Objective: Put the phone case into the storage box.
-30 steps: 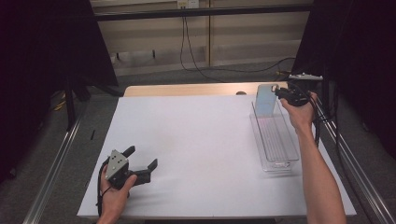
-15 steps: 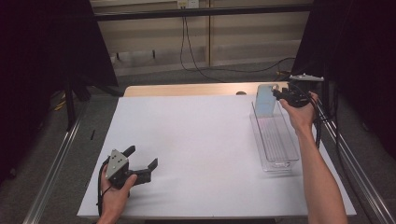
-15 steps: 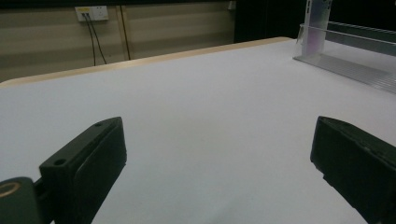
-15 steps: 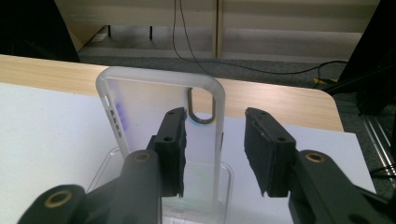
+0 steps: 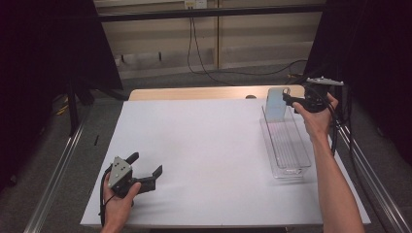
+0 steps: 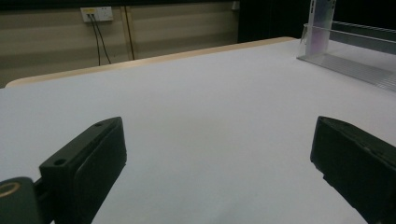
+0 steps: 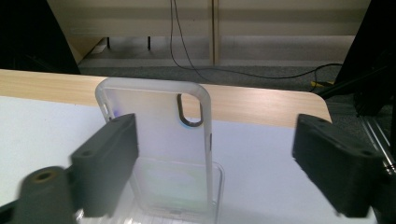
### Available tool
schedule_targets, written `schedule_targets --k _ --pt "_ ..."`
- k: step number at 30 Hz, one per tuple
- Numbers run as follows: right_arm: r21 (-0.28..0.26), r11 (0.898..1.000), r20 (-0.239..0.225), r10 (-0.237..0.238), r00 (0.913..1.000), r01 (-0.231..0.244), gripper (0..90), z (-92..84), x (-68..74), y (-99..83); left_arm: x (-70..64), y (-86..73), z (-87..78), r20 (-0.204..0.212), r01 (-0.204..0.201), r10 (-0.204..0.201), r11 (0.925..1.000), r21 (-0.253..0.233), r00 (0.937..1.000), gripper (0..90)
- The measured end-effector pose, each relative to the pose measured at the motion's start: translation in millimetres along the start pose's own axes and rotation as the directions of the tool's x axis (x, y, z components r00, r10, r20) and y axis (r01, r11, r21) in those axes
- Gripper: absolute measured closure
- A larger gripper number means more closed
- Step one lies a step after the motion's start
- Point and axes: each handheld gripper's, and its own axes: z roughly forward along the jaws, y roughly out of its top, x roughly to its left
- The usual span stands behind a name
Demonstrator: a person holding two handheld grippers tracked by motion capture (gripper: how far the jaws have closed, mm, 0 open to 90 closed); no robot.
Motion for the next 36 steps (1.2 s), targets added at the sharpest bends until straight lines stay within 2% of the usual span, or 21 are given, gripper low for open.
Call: schedule_targets --k 4,9,13,15,17,21,23,25,27,29,31,32,36 --pt "-0.010 1.000 -0.001 0.007 1.0000 -0.007 13.3 -2.8 2.1 -0.7 0.4 0.6 -0.2 -0.002 -0.005 0.005 1.0000 -0.001 1.0000 3.5" --pt "-0.060 0.998 -0.007 0.001 1.0000 -0.001 13.9 -7.8 7.5 -5.5 -1.0 0.5 -1.6 0.000 -0.012 0.012 0.9999 -0.008 0.9999 3.5" --pt "-0.059 0.998 -0.001 -0.009 1.0000 0.009 14.8 -8.3 10.8 -8.6 -0.1 0.3 -3.0 0.001 -0.012 0.012 0.9999 -0.010 0.9999 3.5" --pt "-0.061 0.998 0.001 -0.011 0.9999 0.011 13.5 -8.7 12.1 -10.6 -0.5 0.7 -4.2 -0.001 -0.014 0.014 0.9998 -0.011 0.9999 3.5" --pt "-0.074 0.997 -0.021 -0.012 0.9997 0.011 10.7 -10.2 12.9 -12.6 -0.4 1.1 -5.3 0.000 -0.018 0.018 0.9997 -0.015 0.9998 3.5" --pt "-0.095 0.995 -0.009 -0.035 0.9993 0.034 9.6 -15.4 16.0 -13.2 -0.6 1.6 -6.6 0.001 -0.009 0.009 0.9997 -0.024 1.0000 3.4" --pt "-0.102 0.995 -0.024 -0.028 0.9993 0.026 8.1 -17.8 16.3 -13.4 0.3 1.9 -7.0 -0.001 -0.018 0.018 0.9996 -0.024 0.9998 3.4" --pt "-0.106 0.994 -0.047 -0.014 0.9988 0.009 8.2 -19.5 15.8 -13.8 -0.2 1.7 -7.2 -0.006 -0.007 0.007 0.9995 -0.031 1.0000 3.4" --pt "-0.106 0.994 -0.054 -0.035 0.9979 0.029 7.6 -20.9 16.4 -15.6 0.4 1.6 -7.9 -0.005 -0.011 0.011 0.9995 -0.028 0.9999 3.4" --pt "-0.140 0.988 -0.032 -0.073 0.9968 0.068 8.3 -22.1 17.2 -18.5 0.2 1.3 -8.5 -0.010 -0.001 0.001 0.9995 -0.032 0.9999 3.4" --pt "-0.166 0.982 -0.021 -0.090 0.9957 0.086 8.5 -25.0 17.8 -20.4 0.5 1.1 -9.5 -0.009 0.004 -0.004 0.9995 -0.030 0.9999 3.4" --pt "-0.191 0.977 -0.014 -0.102 0.9947 0.098 8.6 -26.0 18.0 -21.6 0.9 1.1 -9.8 -0.011 0.001 -0.002 0.9995 -0.030 0.9999 3.4" --pt "-0.201 0.975 -0.013 -0.103 0.9946 0.098 8.9 -32.2 19.1 -23.1 1.3 1.5 -11.2 -0.014 -0.002 0.001 0.9993 -0.038 0.9999 3.4"
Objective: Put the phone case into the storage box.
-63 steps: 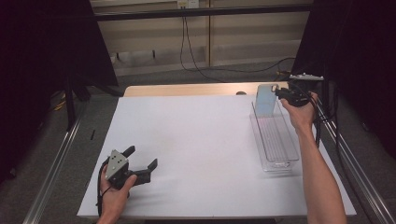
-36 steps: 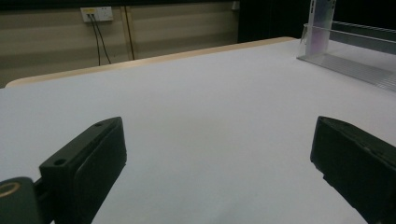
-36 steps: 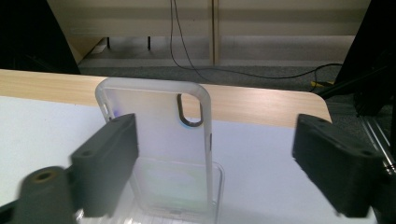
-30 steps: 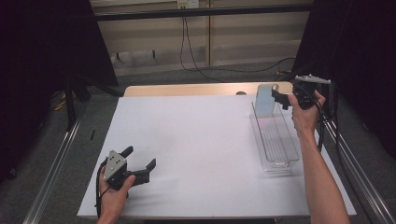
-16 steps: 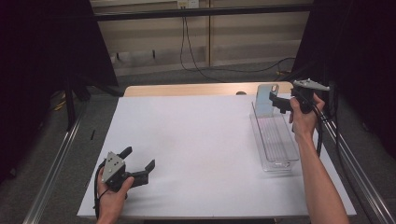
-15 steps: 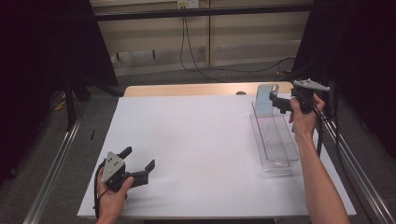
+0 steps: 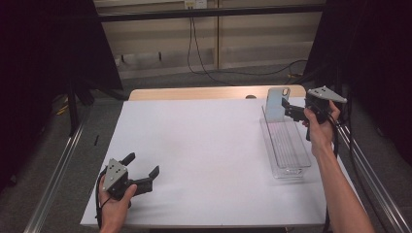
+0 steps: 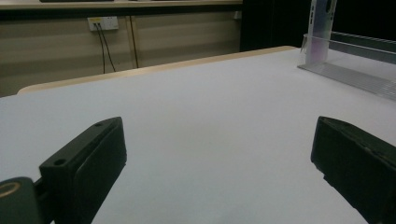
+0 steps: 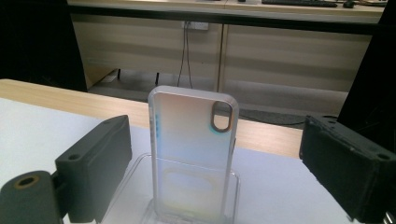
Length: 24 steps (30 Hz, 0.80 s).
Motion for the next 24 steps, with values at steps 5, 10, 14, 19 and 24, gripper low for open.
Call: schedule_targets --k 5,10,14,19,24 --pt "-0.040 0.999 0.014 0.010 0.9999 -0.009 13.1 -8.0 -0.7 -3.5 -0.4 0.6 -1.5 0.000 -0.002 0.002 1.0000 -0.007 1.0000 3.4" --pt "-0.056 0.998 -0.002 0.018 0.9998 -0.018 12.1 -15.3 -0.4 -9.2 -0.4 0.7 -2.7 -0.003 0.008 -0.008 0.9998 -0.018 1.0000 3.3" --pt "-0.068 0.997 -0.028 0.016 0.9995 -0.018 9.1 -24.5 4.1 -13.2 0.1 0.3 -4.8 -0.005 0.008 -0.008 0.9997 -0.024 1.0000 2.7" --pt "-0.077 0.997 -0.042 0.009 0.9991 -0.013 3.0 -37.7 7.3 -17.8 0.5 0.4 -6.4 -0.016 0.007 -0.008 0.9997 -0.022 0.9998 2.7" --pt "-0.081 0.997 -0.028 0.015 0.9995 -0.017 0.9 -48.8 8.6 -25.3 0.7 0.7 -7.3 -0.014 0.010 -0.010 0.9996 -0.028 0.9998 2.6"
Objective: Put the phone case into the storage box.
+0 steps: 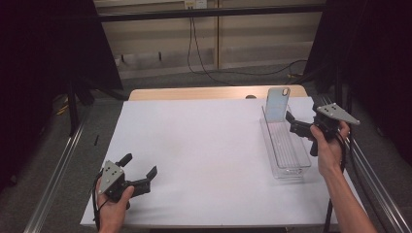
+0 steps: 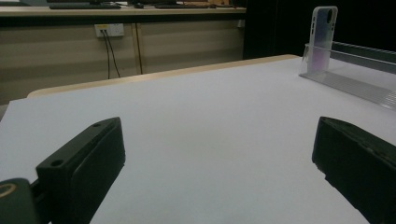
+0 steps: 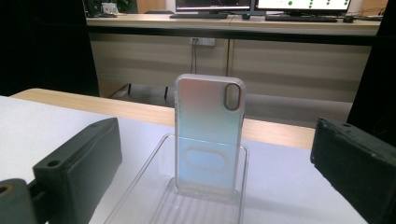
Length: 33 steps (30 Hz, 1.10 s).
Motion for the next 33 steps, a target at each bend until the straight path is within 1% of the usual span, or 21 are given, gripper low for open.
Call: schedule_targets --k 2,4,5,7,8,12,13,17,19,23,24,25,27,28,29,31,32,33 --pt "-0.010 1.000 0.000 -0.004 1.0000 0.004 0.0 -4.6 0.5 -2.9 -0.1 0.1 -0.3 0.000 -0.001 0.001 1.0000 0.000 1.0000 2.6" --pt "-0.006 1.000 0.002 -0.006 1.0000 0.006 0.0 -8.8 1.7 -4.8 -0.8 -0.1 -0.5 0.002 0.004 -0.004 1.0000 -0.002 1.0000 2.6" --pt "-0.006 1.000 -0.001 -0.005 1.0000 0.005 0.0 -11.1 2.5 -6.1 -0.7 0.0 -0.8 0.001 -0.002 0.002 1.0000 -0.001 1.0000 2.6" --pt "-0.004 1.000 -0.012 0.009 0.9999 -0.009 0.0 -16.0 4.7 -8.7 -1.3 0.0 -1.3 0.003 0.004 -0.004 1.0000 -0.002 1.0000 2.6" --pt "-0.001 1.000 -0.011 0.005 0.9999 -0.005 0.0 -17.8 5.5 -9.4 -1.2 0.0 -1.5 0.004 0.003 -0.003 1.0000 -0.001 1.0000 2.6" --pt "-0.014 1.000 -0.016 0.022 0.9996 -0.022 0.0 -27.7 8.3 -12.5 -1.6 0.2 -1.8 0.006 0.002 -0.002 1.0000 -0.001 1.0000 2.6" --pt "-0.019 1.000 -0.015 0.020 0.9997 -0.021 0.0 -30.0 8.9 -13.1 -1.7 0.3 -2.0 0.009 0.003 -0.003 1.0000 -0.002 1.0000 2.6" --pt "-0.028 1.000 -0.010 0.007 0.9999 -0.007 0.0 -39.9 11.7 -14.9 -1.8 0.0 -4.2 -0.005 0.003 -0.003 1.0000 -0.002 1.0000 2.6" --pt "-0.035 0.999 -0.010 0.012 0.9999 -0.012 0.0 -44.5 12.8 -16.2 -2.0 0.0 -5.1 -0.012 0.004 -0.004 1.0000 -0.007 0.9999 2.6" --pt "-0.036 0.999 -0.003 0.009 1.0000 -0.009 0.0 -52.9 15.2 -20.6 -1.5 -0.1 -5.7 -0.011 0.001 -0.001 1.0000 -0.010 0.9999 2.7" --pt "-0.036 0.999 0.003 0.004 1.0000 -0.004 0.0 -55.0 15.5 -21.7 -2.7 -0.3 -5.5 -0.006 0.013 -0.013 0.9998 -0.011 0.9999 2.7" --pt "-0.041 0.999 -0.001 0.011 0.9999 -0.011 0.0 -57.6 15.9 -22.8 -2.1 -0.1 -5.7 -0.007 0.001 -0.001 0.9999 -0.011 1.0000 2.7" --pt "-0.047 0.999 0.004 0.010 0.9999 -0.010 0.0 -61.8 17.4 -24.0 -2.6 0.0 -6.0 -0.006 0.000 0.000 0.9999 -0.012 1.0000 2.7" --pt "-0.053 0.999 0.008 0.010 0.9999 -0.009 0.0 -64.8 19.0 -24.6 -3.3 -0.2 -6.1 -0.002 0.008 -0.008 0.9999 -0.010 1.0000 2.7" --pt "-0.058 0.998 -0.004 0.008 1.0000 -0.009 0.0 -68.3 20.7 -25.1 -3.1 -0.2 -6.4 -0.006 0.003 -0.003 1.0000 -0.007 1.0000 2.7" --pt "-0.057 0.998 -0.008 0.004 1.0000 -0.004 0.0 -72.6 23.3 -26.6 -3.7 -0.2 -6.9 -0.001 0.009 -0.009 0.9999 -0.010 1.0000 2.7" --pt "-0.059 0.998 -0.008 0.003 1.0000 -0.004 0.0 -73.8 24.0 -27.5 -3.5 0.1 -7.4 -0.003 0.000 0.000 0.9999 -0.012 1.0000 2.7" --pt "-0.056 0.998 -0.008 0.005 1.0000 -0.006 0.0 -75.2 24.7 -28.9 -3.9 0.1 -8.2 -0.003 -0.001 0.000 0.9999 -0.011 1.0000 2.7"
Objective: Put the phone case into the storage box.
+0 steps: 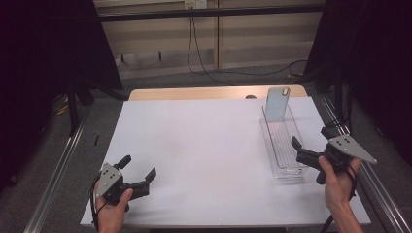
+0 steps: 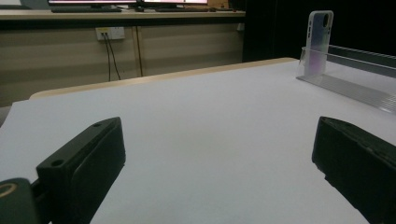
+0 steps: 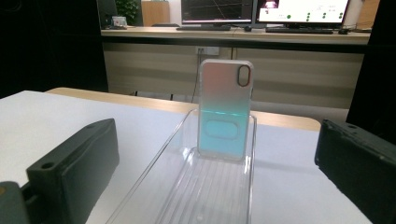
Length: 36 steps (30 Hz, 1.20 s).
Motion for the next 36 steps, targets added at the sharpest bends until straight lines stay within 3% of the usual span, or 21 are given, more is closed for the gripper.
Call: schedule_targets --k 10,18,31,36 --pt "0.024 1.000 -0.001 0.013 0.9999 -0.013 0.0 -19.3 5.8 -14.3 -3.0 0.4 -3.9 0.006 -0.009 0.009 0.9999 -0.012 0.9999 2.7" --pt "0.034 0.999 -0.008 -0.020 0.9998 0.020 0.0 -34.6 11.5 -25.5 -5.0 -1.0 -6.0 0.001 -0.015 0.015 0.9999 0.006 0.9999 2.7" --pt "0.072 0.997 -0.026 -0.031 0.9992 0.033 0.0 -48.5 11.8 -52.0 -2.6 -2.9 -7.3 -0.012 -0.011 0.011 0.9998 0.019 0.9999 2.7" --pt "0.042 0.998 -0.044 -0.038 0.9983 0.040 0.0 -56.4 13.0 -54.1 -3.2 -4.1 -6.8 -0.006 -0.007 0.007 0.9998 0.019 1.0000 2.7"
